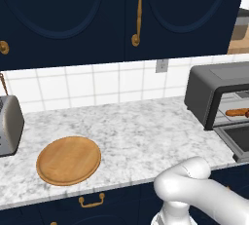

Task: Pick up the kebab skewer and baguette bread, and place them inside the toaster oven. Close the toaster oven door and start by setting the timer.

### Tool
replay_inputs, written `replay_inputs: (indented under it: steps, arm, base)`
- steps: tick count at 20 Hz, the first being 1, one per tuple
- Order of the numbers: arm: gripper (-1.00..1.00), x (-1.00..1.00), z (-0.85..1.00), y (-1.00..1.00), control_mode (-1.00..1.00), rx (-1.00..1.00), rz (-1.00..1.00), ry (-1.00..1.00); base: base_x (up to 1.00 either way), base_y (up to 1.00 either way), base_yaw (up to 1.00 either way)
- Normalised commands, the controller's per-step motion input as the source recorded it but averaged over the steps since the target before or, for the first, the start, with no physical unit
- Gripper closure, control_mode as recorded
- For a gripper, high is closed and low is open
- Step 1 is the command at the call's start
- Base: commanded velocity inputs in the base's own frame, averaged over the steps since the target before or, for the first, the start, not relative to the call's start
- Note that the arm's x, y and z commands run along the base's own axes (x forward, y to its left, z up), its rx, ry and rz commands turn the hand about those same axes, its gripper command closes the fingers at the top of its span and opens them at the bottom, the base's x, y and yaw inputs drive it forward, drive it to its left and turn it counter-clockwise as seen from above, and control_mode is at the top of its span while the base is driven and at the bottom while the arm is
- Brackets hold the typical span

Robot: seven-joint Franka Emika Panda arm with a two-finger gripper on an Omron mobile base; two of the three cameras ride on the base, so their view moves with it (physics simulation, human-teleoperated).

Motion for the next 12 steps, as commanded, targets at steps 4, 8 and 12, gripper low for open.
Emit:
replay_inputs:
  steps: [4, 8, 12]
  arm:
    - [-1.0, 0.12, -0.09, 0.0, -1.0, 0.0, 0.0, 0.0]
    - [-1.0, 0.17, -0.02, 0.0, -1.0, 0.0, 0.0, 0.0]
    - [-1.0, 0.16, 0.0, 0.0, -1.0, 0.0, 0.0, 0.0]
  base:
    - [0.0, 0.0, 0.0]
    - [0.0, 0.0, 0.0]
    - [0.0, 0.0, 0.0]
